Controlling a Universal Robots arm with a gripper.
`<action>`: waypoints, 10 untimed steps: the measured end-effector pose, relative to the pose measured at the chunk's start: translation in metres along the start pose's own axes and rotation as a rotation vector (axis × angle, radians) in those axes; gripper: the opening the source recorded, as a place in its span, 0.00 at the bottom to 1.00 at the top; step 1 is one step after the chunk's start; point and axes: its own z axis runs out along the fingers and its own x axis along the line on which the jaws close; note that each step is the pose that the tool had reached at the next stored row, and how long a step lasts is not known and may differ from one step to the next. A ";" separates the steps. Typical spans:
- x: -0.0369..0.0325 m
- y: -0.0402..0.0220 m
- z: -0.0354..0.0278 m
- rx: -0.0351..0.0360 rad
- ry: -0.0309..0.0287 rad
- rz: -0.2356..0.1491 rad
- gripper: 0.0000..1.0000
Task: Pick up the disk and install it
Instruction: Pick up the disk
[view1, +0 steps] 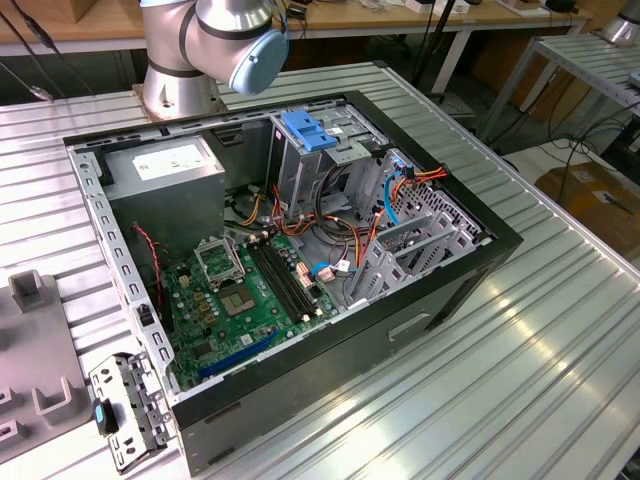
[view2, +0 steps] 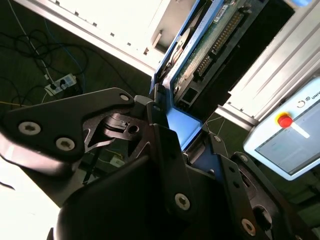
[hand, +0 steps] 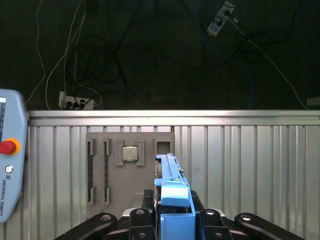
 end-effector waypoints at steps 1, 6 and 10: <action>0.0000 0.0000 -0.0016 -0.0002 0.0000 0.000 0.37; 0.0001 0.0001 -0.0094 -0.0007 0.0000 0.000 0.37; 0.0001 0.0003 -0.0154 -0.0012 -0.0003 0.000 0.37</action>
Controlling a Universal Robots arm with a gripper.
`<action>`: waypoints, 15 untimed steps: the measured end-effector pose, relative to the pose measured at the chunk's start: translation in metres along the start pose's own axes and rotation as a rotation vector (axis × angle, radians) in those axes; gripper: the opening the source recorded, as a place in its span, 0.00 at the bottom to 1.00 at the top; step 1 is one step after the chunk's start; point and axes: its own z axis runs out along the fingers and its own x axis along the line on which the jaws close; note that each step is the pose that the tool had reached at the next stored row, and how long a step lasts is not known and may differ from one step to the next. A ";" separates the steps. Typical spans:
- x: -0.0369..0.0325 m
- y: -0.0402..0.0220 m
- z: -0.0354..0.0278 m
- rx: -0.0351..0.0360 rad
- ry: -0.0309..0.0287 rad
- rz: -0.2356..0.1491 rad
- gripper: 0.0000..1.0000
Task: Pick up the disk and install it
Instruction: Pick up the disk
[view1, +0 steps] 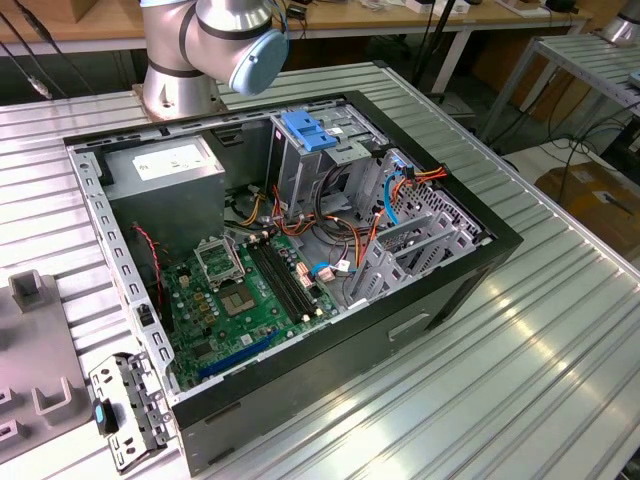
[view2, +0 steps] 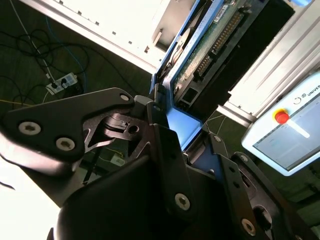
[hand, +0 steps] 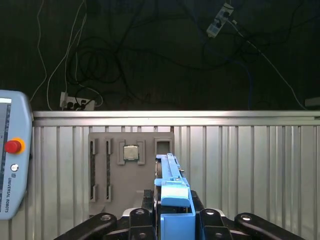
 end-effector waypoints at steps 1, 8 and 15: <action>0.0000 0.0000 0.0000 0.0001 -0.0002 0.000 0.37; 0.0000 -0.0091 -0.0002 0.0000 -0.0002 0.000 0.37; -0.0001 -0.0230 -0.0004 0.0001 -0.0002 0.000 0.37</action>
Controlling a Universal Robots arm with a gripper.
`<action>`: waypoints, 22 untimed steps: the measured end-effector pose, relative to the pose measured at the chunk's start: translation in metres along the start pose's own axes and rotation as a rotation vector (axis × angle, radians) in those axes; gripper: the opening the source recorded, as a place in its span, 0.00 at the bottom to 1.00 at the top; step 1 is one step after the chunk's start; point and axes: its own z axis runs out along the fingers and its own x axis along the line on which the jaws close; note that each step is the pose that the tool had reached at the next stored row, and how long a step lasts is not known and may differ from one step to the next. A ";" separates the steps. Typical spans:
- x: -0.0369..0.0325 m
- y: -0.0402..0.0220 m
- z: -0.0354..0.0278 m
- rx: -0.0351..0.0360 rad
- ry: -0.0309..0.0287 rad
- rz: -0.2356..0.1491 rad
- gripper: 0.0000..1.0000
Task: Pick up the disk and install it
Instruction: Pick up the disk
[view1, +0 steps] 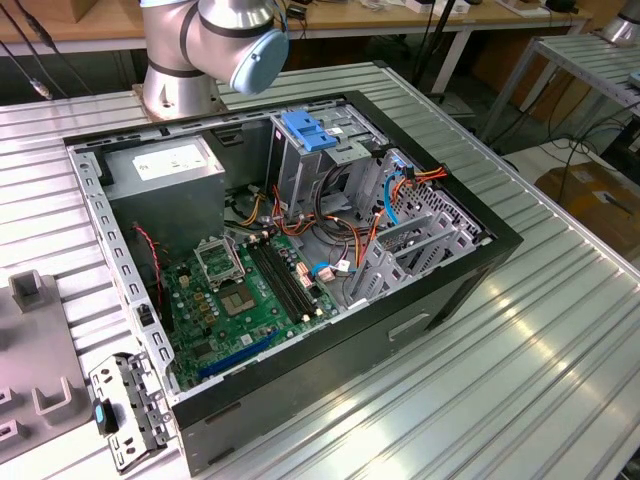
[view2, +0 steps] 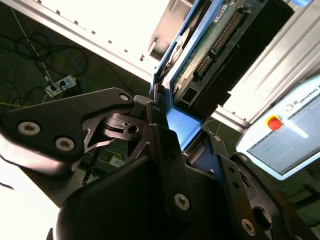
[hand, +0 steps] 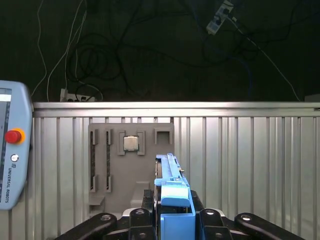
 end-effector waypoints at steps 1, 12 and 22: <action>0.0000 -0.0006 0.0000 0.0001 0.0000 0.000 0.37; -0.0001 -0.0106 -0.0002 -0.0001 0.0000 0.000 0.37; -0.0002 -0.0207 -0.0004 0.0000 0.0000 0.000 0.37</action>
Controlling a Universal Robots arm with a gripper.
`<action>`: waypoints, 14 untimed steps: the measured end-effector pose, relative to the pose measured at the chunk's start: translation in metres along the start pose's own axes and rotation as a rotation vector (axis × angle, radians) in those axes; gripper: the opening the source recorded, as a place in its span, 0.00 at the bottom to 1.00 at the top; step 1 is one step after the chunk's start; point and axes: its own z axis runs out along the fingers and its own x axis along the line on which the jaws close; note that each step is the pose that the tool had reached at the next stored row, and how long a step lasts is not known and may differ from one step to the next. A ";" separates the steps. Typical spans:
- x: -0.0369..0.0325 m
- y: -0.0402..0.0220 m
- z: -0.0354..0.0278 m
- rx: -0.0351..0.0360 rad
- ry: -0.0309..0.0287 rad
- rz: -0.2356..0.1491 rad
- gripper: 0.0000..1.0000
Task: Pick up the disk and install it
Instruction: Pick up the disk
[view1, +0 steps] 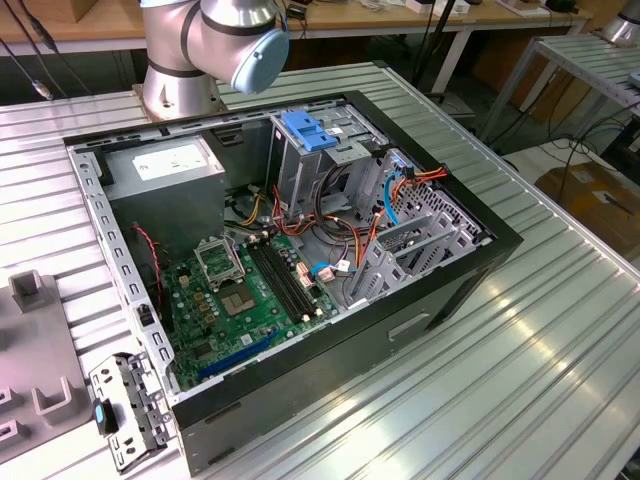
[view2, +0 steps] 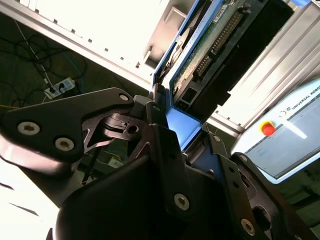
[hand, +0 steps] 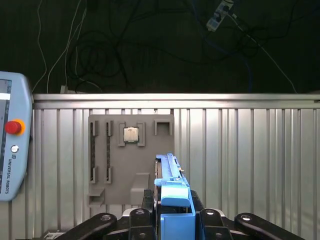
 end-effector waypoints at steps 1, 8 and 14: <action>0.0000 -0.0010 0.0000 0.0000 0.0000 0.000 0.37; -0.0001 -0.0079 -0.0001 0.0001 0.0000 0.000 0.37; -0.0001 -0.0195 -0.0004 0.0000 0.0000 0.000 0.37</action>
